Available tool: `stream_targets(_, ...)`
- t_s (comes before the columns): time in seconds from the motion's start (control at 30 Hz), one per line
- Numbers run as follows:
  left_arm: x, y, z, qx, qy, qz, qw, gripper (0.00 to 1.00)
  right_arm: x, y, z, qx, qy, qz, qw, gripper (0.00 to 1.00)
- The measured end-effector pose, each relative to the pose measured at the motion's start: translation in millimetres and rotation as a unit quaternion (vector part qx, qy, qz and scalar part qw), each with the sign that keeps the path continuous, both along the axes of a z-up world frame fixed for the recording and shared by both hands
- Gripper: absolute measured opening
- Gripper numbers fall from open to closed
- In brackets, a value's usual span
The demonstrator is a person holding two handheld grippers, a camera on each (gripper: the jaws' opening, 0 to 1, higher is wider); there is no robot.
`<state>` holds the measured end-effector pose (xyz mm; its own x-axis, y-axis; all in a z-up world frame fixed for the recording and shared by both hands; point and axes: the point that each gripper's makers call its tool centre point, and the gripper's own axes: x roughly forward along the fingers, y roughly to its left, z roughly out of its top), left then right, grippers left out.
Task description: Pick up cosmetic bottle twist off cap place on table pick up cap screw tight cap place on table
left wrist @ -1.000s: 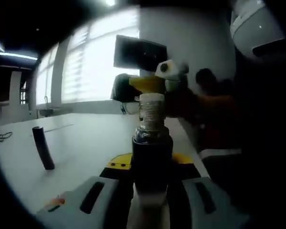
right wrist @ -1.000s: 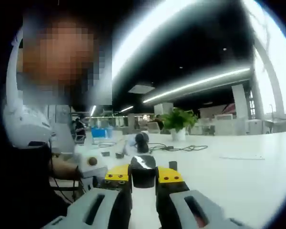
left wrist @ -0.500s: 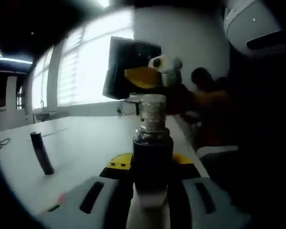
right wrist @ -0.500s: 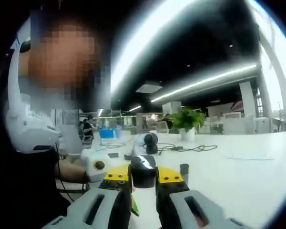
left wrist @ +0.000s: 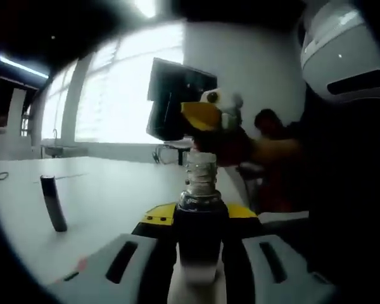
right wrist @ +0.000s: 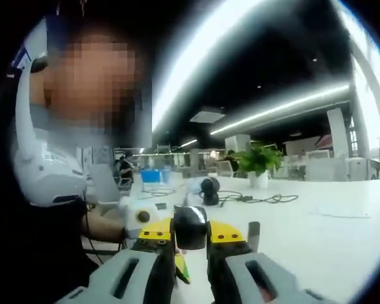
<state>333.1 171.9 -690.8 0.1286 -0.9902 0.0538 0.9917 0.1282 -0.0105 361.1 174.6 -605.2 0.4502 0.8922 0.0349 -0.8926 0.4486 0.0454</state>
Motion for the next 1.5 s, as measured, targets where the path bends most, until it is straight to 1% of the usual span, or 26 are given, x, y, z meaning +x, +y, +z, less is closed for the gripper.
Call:
stream_targets(0.17, -1.3, -0.3, 1.0, -0.003, 0.001, -0.002, 1.0, 0.17, -12.4, 8.3, -0.1, -0.022, -0.001, 0.051, 0.9985, 0.12)
stream_targets(0.27, -1.7, -0.2, 0.7, -0.001, -0.003, -0.003, 1.0, 0.16, -20.1, 14.7, -2.4, -0.039, 0.0, 0.079, 0.9961, 0.12)
stream_targets(0.33, -2.0, -0.2, 0.2, 0.0, 0.001, -0.002, 1.0, 0.16, -25.8, 18.1, -6.8, -0.057, 0.003, 0.104, 0.9929, 0.12)
stream_targets(0.43, -2.5, -0.4, -0.2, -0.001, 0.003, -0.001, 1.0, 0.16, -27.8, 21.8, -11.4, -0.071, 0.008, 0.122, 0.9899, 0.12)
stream_targets(0.63, -4.5, -0.4, -0.2, -0.001, 0.003, -0.001, 1.0, 0.16, -29.5, 31.2, -13.7, -0.086, 0.008, 0.154, 0.9843, 0.12)
stream_targets(0.83, -6.7, -0.2, 2.3, -0.004, -0.001, -0.002, 1.0, 0.16, -30.8, 37.5, -27.9, -0.115, 0.01, 0.174, 0.9779, 0.12)
stream_targets(0.97, -7.6, 1.8, 7.4, -0.017, 0.011, -0.005, 0.9998, 0.16, -32.1, 38.8, -35.1, -0.127, 0.012, 0.184, 0.9747, 0.12)
stream_targets(1.03, -6.9, 1.5, 7.5, -0.018, 0.013, -0.004, 0.9998, 0.16, -31.7, 38.5, -34.4, -0.126, 0.015, 0.186, 0.9743, 0.12)
stream_targets(1.1, -6.9, 1.7, 7.6, -0.017, 0.012, -0.004, 0.9998, 0.16, -31.5, 38.7, -39.6, -0.142, 0.01, 0.19, 0.9715, 0.12)
stream_targets(1.3, -4.7, 2.1, 8.3, -0.017, 0.013, -0.001, 0.9998, 0.16, -30.3, 39.8, -39.6, -0.138, 0.014, 0.197, 0.9706, 0.12)
stream_targets(1.37, -3.9, 2.0, 8.7, -0.018, 0.015, -0.001, 0.9997, 0.16, -29.6, 39.9, -39.3, -0.139, 0.011, 0.2, 0.9698, 0.12)
stream_targets(1.5, -2.8, 1.6, 8.6, -0.018, 0.014, -0.002, 0.9997, 0.16, -29.6, 39.8, -39.3, -0.138, 0.017, 0.211, 0.9677, 0.12)
